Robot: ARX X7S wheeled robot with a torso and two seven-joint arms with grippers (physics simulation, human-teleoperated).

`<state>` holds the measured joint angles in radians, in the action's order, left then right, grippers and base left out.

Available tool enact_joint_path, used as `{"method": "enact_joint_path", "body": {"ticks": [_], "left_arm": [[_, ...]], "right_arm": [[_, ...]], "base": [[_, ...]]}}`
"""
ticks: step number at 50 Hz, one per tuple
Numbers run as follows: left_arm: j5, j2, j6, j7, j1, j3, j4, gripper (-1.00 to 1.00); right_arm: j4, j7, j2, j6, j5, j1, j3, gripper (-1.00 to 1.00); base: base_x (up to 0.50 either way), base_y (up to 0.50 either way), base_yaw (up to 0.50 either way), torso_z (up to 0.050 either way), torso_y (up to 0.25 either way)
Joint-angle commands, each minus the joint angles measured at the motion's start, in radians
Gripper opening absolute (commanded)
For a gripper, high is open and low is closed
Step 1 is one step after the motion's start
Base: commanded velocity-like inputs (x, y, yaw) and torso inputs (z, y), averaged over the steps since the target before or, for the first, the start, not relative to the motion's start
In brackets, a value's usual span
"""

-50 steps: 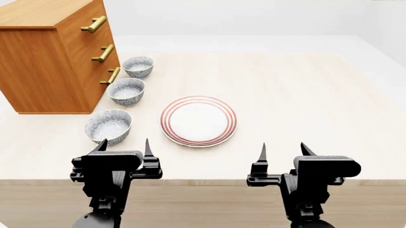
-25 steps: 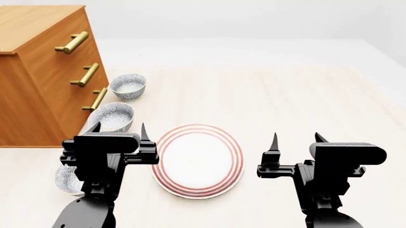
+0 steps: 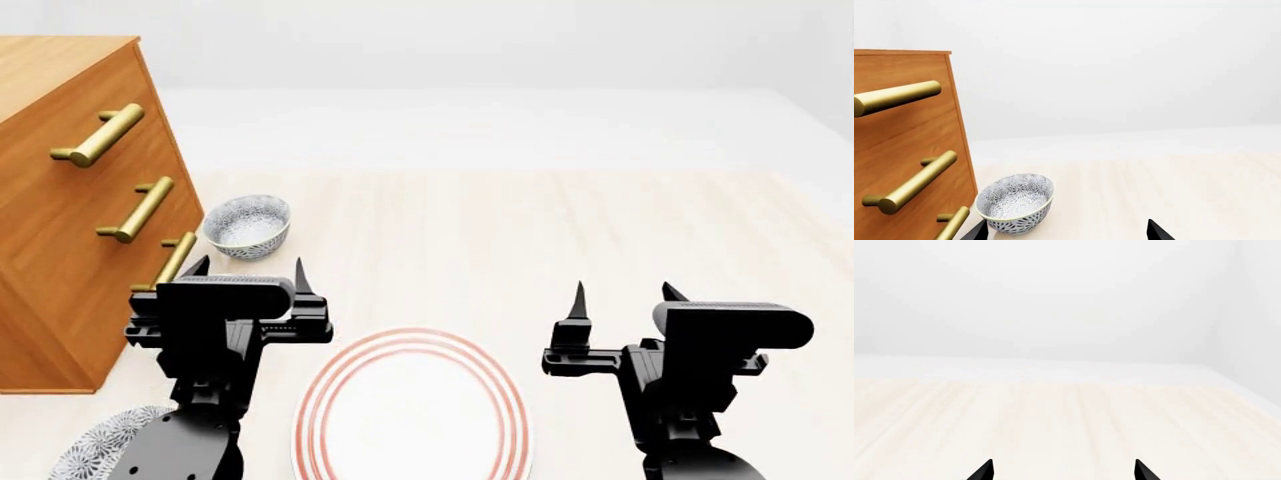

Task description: Put the bowl in the middle on the plate.

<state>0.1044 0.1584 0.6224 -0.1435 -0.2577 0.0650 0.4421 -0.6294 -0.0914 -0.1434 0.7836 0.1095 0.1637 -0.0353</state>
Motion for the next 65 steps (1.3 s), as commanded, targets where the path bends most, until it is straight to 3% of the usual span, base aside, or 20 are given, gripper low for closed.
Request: {"method": "enact_joint_path", "body": {"ticks": [1,7,10,12,13,15,16,17,31,35,42,44,65], "left_arm": [[0.004,0.007,-0.005,-0.009,0.002,0.008,-0.005,1.0],[0.01,0.011,0.017,-0.011,-0.004,0.013,-0.004,1.0],[0.003,0.016,0.127,-0.024,-0.049,0.026,-0.003,1.0],[-0.004,0.022,0.263,-0.042,-0.12,0.032,0.028,1.0],[0.037,0.039,0.413,-0.013,-0.27,0.019,0.077,1.0],[0.054,0.054,0.663,0.007,-0.343,0.036,0.076,1.0],[0.057,0.113,0.813,0.063,-0.493,0.156,-0.074,1.0],[0.059,0.113,0.892,0.065,-0.643,0.158,-0.224,1.0],[0.065,0.113,0.864,0.07,-0.679,0.175,-0.332,1.0],[0.056,0.103,0.945,0.051,-0.749,0.215,-0.469,1.0],[0.079,0.092,0.935,0.078,-0.804,0.24,-0.622,1.0],[0.081,0.088,0.888,0.095,-0.833,0.255,-0.71,1.0],[0.081,0.052,0.744,0.104,-0.847,0.256,-0.945,1.0]], "right_arm": [[0.006,-0.004,-0.005,-0.004,0.016,-0.003,-0.001,1.0],[0.018,-0.011,-0.012,0.0,0.01,-0.001,0.013,1.0],[0.02,-0.014,-0.012,0.005,0.014,0.001,0.009,1.0],[0.023,-0.02,-0.012,0.015,0.015,0.006,0.007,1.0],[0.026,-0.019,-0.012,0.024,0.02,0.01,0.001,1.0],[0.03,-0.021,-0.013,0.021,0.021,0.01,0.002,1.0],[0.102,-0.014,-0.018,0.0,0.012,0.019,0.021,1.0],[0.106,-0.014,-0.018,-0.002,0.013,0.02,0.022,1.0],[0.116,-0.019,-0.023,-0.011,0.023,0.017,0.03,1.0],[0.129,-0.02,-0.024,-0.018,0.024,0.017,0.034,1.0],[0.136,-0.023,-0.026,-0.024,0.03,0.016,0.034,1.0],[0.14,-0.024,-0.027,-0.026,0.032,0.016,0.033,1.0],[0.161,-0.035,-0.033,-0.041,0.045,0.014,0.039,1.0]], "base": [[0.0,0.0,0.0,0.0,0.0],[0.0,0.0,0.0,0.0,0.0],[0.0,0.0,0.0,0.0,0.0],[0.0,0.0,0.0,0.0,0.0],[0.0,0.0,0.0,0.0,0.0],[0.0,0.0,0.0,0.0,0.0],[0.0,0.0,0.0,0.0,0.0],[0.0,0.0,0.0,0.0,0.0],[0.0,0.0,0.0,0.0,0.0],[0.0,0.0,0.0,0.0,0.0],[0.0,0.0,0.0,0.0,0.0],[0.0,0.0,0.0,0.0,0.0],[0.0,0.0,0.0,0.0,0.0]]}}
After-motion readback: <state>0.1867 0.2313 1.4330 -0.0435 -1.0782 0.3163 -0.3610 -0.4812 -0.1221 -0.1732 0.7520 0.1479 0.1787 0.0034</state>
